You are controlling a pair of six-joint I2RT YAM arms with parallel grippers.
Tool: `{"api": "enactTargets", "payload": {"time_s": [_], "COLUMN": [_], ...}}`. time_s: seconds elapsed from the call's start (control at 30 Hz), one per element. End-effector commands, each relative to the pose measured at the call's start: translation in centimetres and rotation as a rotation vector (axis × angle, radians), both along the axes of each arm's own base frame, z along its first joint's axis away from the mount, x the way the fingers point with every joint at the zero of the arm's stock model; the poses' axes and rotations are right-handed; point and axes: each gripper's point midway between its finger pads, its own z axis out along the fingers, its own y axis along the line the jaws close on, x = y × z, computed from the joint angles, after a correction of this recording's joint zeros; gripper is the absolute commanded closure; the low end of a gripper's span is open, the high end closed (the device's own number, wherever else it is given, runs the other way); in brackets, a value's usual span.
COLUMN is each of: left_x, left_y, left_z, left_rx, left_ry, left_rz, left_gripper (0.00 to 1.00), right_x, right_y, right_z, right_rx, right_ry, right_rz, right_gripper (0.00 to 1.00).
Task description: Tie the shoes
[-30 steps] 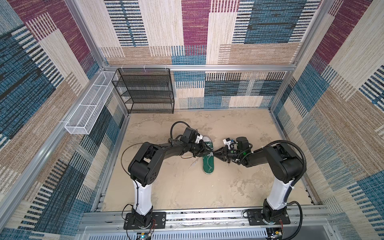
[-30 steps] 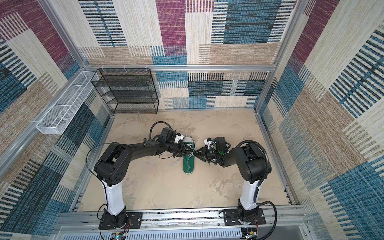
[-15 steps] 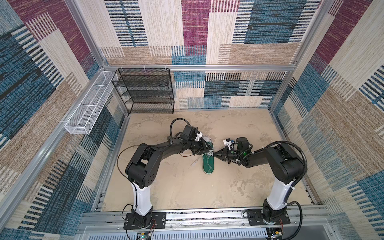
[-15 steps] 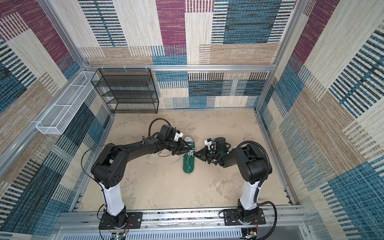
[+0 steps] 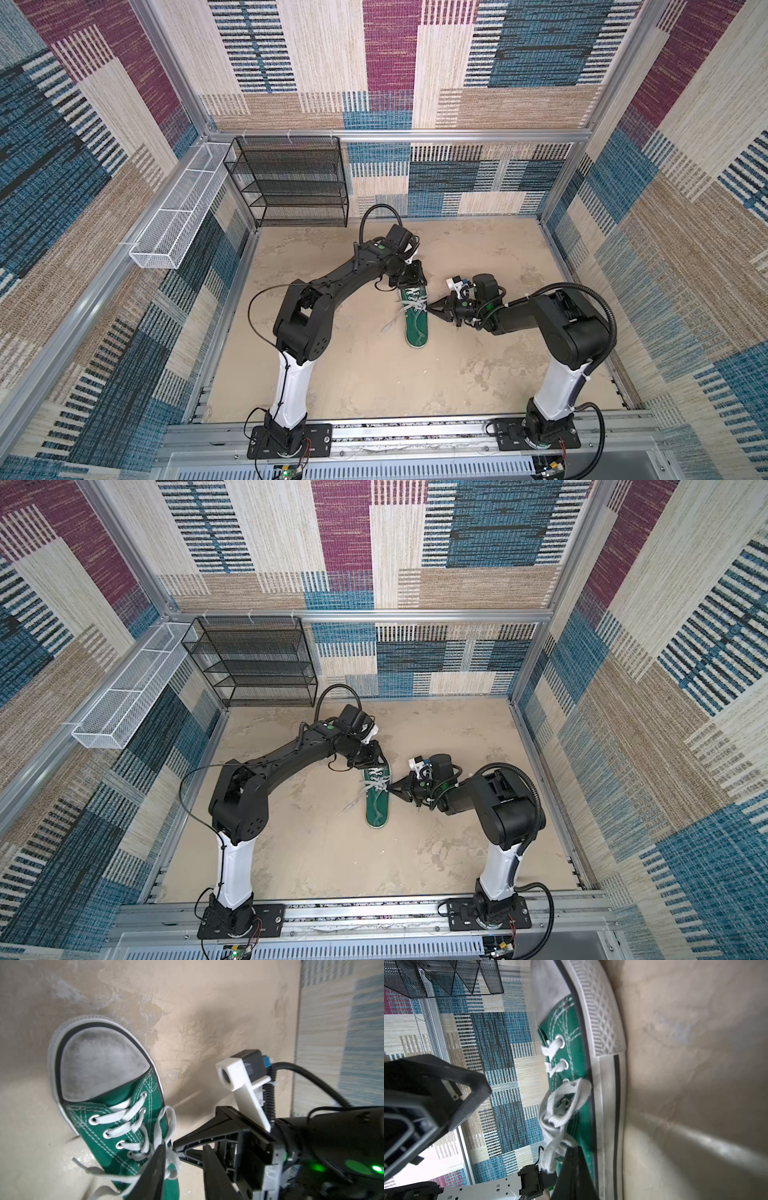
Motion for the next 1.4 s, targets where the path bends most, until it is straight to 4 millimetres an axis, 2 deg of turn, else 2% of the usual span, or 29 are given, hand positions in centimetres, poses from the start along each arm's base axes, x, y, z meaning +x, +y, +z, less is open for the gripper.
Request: {"api": "enactTargets", "payload": {"time_s": [0.0, 0.27, 0.5, 0.73, 0.83, 1.0, 1.03, 1.13, 1.23, 1.37], "left_x": [-1.1, -1.8, -1.6, -1.0, -1.1, -1.6, -1.5, -1.2, -0.7, -0.5], "left_y": [1.8, 0.3, -0.4, -0.7, -1.0, -1.4, -1.2, -0.7, -0.4, 0.1], "left_z": [-2.0, -3.8, -4.8, -4.9, -5.4, -5.9, -6.1, -5.6, -4.2, -2.4], "left_rx": [0.218, 0.329, 0.372, 0.429, 0.428, 0.429, 0.441, 0.463, 0.472, 0.464], "left_ry": [-0.028, -0.080, -0.107, -0.167, -0.158, -0.148, -0.150, -0.169, -0.207, -0.233], "left_rz": [-0.122, -0.214, -0.226, -0.237, -0.249, -0.269, -0.265, -0.243, -0.219, -0.196], "left_gripper": [0.66, 0.61, 0.60, 0.64, 0.68, 0.69, 0.71, 0.90, 0.98, 1.00], "right_x": [0.2, 0.2, 0.0, 0.0, -0.1, -0.1, -0.1, -0.1, -0.2, -0.2], "right_y": [0.0, 0.0, 0.0, 0.0, 0.0, 0.0, 0.0, 0.0, -0.1, -0.2], "right_z": [0.5, 0.5, 0.4, 0.4, 0.4, 0.4, 0.4, 0.4, 0.4, 0.4], "right_rx": [0.000, 0.001, 0.003, 0.002, 0.002, 0.001, 0.001, 0.000, -0.006, -0.013], "right_ry": [-0.029, -0.028, -0.026, -0.024, -0.024, -0.025, -0.022, -0.024, -0.025, -0.025], "right_rz": [0.000, 0.000, 0.004, 0.004, 0.004, 0.005, 0.005, 0.003, 0.004, 0.003], "right_gripper": [1.00, 1.00, 1.00, 1.00, 1.00, 1.00, 1.00, 1.00, 1.00, 1.00]}}
